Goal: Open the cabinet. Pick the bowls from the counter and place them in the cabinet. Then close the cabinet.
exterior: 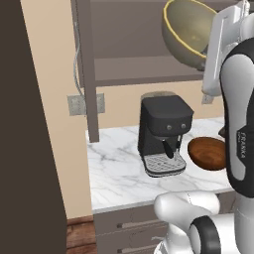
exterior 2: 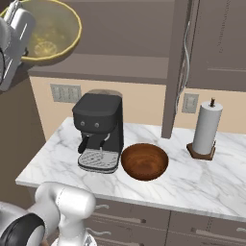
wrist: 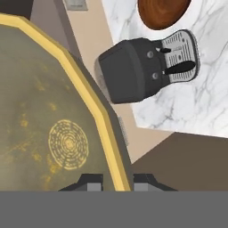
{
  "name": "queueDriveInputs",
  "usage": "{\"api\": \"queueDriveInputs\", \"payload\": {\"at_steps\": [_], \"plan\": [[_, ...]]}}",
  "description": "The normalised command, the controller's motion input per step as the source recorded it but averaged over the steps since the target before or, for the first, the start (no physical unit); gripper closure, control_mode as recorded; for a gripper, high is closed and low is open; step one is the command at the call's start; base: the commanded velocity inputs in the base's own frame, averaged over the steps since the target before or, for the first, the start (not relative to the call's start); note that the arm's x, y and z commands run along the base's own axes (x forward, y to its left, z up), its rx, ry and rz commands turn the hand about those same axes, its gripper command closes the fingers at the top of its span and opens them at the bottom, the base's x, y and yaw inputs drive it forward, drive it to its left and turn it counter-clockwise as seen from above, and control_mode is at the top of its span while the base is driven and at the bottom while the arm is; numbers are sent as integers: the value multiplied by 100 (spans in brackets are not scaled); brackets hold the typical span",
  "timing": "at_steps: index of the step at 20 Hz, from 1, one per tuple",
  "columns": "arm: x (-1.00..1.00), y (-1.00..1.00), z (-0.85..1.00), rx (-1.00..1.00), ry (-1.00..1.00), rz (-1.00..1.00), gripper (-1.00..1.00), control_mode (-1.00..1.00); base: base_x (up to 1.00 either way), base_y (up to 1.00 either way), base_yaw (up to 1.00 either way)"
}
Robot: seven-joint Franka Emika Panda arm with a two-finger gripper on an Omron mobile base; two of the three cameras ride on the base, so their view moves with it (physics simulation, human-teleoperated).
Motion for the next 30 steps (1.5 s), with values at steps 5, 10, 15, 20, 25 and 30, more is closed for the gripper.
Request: {"api": "queueDriveInputs", "payload": {"at_steps": [5, 10, 15, 20, 25, 30], "plan": [[61, 0, -1, 0, 3, 1, 100, -100, 0, 0, 0], [48, 0, -21, 0, 0, 8, 100, -100, 0, 0, 0], [36, 0, -5, 0, 1, 11, 100, -100, 0, 0, 0], [37, 1, -2, -1, 0, 10, 100, -100, 0, 0, 0], [29, 2, -16, 0, 8, 6, 100, -100, 0, 0, 0], [11, 9, -9, 0, 10, 0, 100, -100, 0, 0, 0]]}}
